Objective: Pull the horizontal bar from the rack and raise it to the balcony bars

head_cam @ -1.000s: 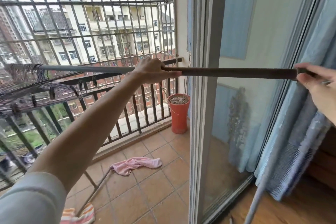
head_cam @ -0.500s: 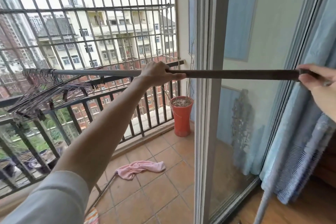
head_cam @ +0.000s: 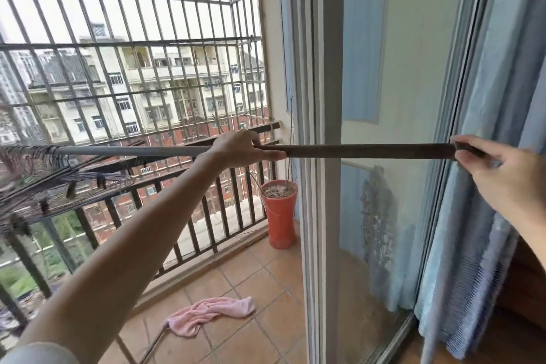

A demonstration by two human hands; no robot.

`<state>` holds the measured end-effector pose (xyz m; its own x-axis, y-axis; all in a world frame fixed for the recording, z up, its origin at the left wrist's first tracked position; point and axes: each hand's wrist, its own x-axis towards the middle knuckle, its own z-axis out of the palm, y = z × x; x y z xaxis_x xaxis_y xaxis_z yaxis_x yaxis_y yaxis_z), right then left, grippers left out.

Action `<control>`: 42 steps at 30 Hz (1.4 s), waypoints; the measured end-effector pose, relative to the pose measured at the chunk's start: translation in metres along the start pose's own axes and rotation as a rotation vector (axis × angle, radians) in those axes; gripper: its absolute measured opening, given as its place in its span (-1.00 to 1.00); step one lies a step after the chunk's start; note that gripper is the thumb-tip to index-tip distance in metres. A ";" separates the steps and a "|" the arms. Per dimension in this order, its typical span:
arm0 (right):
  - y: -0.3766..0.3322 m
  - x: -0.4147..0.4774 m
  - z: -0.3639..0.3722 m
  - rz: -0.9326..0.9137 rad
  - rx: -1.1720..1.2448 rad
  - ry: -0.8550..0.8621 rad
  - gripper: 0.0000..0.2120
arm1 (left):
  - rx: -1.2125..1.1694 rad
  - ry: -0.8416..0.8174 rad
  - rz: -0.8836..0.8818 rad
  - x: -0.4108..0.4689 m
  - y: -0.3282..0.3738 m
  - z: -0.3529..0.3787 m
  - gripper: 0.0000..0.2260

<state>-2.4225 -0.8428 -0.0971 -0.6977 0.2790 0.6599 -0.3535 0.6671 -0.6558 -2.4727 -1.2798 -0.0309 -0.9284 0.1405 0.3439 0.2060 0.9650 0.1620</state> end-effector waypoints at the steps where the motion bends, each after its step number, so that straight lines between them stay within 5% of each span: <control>1: -0.001 -0.001 0.000 0.019 0.018 -0.001 -0.69 | -0.039 -0.028 0.015 -0.001 -0.001 -0.001 -0.21; 5: 0.003 0.000 -0.005 0.103 0.043 -0.042 -0.55 | -0.142 0.037 0.082 -0.009 -0.012 -0.008 -0.16; 12: 0.039 0.013 0.001 0.107 0.116 -0.064 -0.38 | -0.087 0.104 0.124 -0.021 -0.063 -0.029 -0.42; 18: 0.015 0.008 0.009 0.010 0.170 -0.088 -0.73 | 0.137 0.054 0.095 -0.010 -0.077 -0.026 -0.62; 30: 0.029 0.044 0.023 -0.017 -0.066 -0.143 -0.69 | 0.231 0.215 0.077 -0.007 -0.060 -0.013 -0.59; 33: 0.010 0.061 0.011 0.037 0.097 -0.328 -0.56 | 0.224 0.211 0.081 -0.009 -0.057 -0.012 -0.60; 35: -0.020 0.057 0.002 -0.166 0.136 -0.646 -0.55 | 0.207 0.203 0.086 -0.010 -0.056 -0.012 -0.62; 36: -0.017 0.063 0.001 -0.260 0.155 -0.657 -0.64 | 0.205 0.198 0.086 -0.010 -0.055 -0.012 -0.63; 37: -0.011 0.061 0.004 -0.183 0.225 -0.620 -0.63 | 0.204 0.198 0.083 -0.009 -0.055 -0.012 -0.63; 39: 0.028 0.065 0.019 -0.080 0.269 -0.269 -0.82 | 0.192 0.206 0.065 -0.009 -0.057 -0.010 -0.65; 40: 0.043 0.058 0.025 -0.019 0.241 -0.170 -0.70 | 0.191 0.215 0.053 -0.010 -0.059 -0.008 -0.65; 42: 0.053 0.045 0.031 -0.058 0.163 -0.126 -0.68 | 0.212 0.234 0.029 -0.009 -0.060 -0.004 -0.62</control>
<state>-2.4923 -0.8159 -0.1133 -0.7419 0.1484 0.6539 -0.4840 0.5564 -0.6754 -2.4752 -1.3402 -0.0399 -0.8219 0.1380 0.5527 0.1400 0.9894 -0.0389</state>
